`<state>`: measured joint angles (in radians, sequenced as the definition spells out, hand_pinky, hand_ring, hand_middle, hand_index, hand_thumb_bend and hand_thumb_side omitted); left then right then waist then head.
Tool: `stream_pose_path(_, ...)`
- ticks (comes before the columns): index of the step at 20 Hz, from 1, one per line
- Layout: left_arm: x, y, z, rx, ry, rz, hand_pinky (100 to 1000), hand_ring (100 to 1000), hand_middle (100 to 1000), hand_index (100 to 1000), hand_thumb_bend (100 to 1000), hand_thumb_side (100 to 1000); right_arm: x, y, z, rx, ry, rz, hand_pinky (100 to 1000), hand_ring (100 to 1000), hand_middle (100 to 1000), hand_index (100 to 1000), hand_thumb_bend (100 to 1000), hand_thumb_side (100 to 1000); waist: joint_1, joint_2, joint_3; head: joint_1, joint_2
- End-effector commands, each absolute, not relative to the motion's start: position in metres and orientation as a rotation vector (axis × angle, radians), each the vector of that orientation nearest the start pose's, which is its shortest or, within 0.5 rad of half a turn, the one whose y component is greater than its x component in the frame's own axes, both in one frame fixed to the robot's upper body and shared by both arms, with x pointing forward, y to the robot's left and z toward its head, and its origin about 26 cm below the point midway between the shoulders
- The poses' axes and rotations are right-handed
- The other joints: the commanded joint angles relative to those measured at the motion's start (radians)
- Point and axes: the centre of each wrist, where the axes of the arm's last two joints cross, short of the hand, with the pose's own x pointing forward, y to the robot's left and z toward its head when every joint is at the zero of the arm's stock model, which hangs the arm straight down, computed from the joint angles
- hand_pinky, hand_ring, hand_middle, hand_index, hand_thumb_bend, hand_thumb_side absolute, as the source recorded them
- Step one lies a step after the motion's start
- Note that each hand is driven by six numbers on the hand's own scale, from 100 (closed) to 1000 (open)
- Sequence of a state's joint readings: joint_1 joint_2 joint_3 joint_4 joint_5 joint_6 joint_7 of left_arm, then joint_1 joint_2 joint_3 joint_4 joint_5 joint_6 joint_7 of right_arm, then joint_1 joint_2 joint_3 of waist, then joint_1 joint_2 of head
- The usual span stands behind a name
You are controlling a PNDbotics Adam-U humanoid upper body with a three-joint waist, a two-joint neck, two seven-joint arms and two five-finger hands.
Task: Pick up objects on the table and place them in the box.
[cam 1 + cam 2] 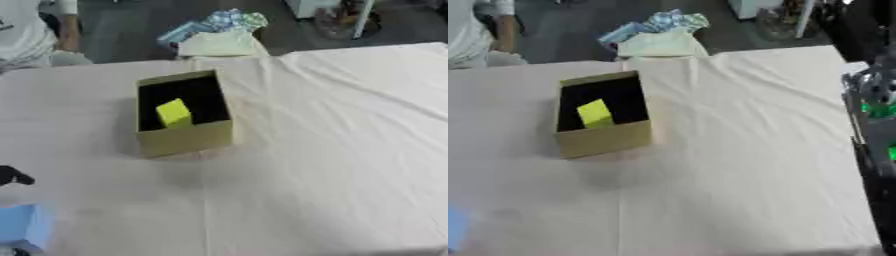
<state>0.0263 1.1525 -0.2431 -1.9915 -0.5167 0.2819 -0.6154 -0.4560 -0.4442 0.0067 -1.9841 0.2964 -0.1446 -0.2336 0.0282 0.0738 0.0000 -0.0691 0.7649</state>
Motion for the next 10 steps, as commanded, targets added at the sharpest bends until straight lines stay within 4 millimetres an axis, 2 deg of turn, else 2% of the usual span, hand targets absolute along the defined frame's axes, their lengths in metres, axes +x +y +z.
stream_pose_path(1,0.2504,0.3499,0.1766,0.728,-0.739,-1.649,841,906,865,935,845,523,0.3073,-0.2601,0.2616,0.843,3.381,-0.553,812,743,589,850,100,732,-0.001,-0.007,-0.002,0.001,0.005)
stream_pose_path(5,0.2502,0.3485,0.1746,0.732,-0.694,-1.646,826,892,847,933,857,504,0.3074,-0.2597,0.2616,0.84,3.383,-0.553,812,743,588,850,100,733,-0.002,-0.005,-0.005,0.001,0.005)
stream_pose_path(10,0.2504,0.3477,0.1714,0.738,-0.638,-1.626,808,869,828,929,854,422,0.3074,-0.2594,0.2613,0.837,3.386,-0.554,812,742,586,850,100,735,-0.004,-0.003,-0.009,0.001,0.005)
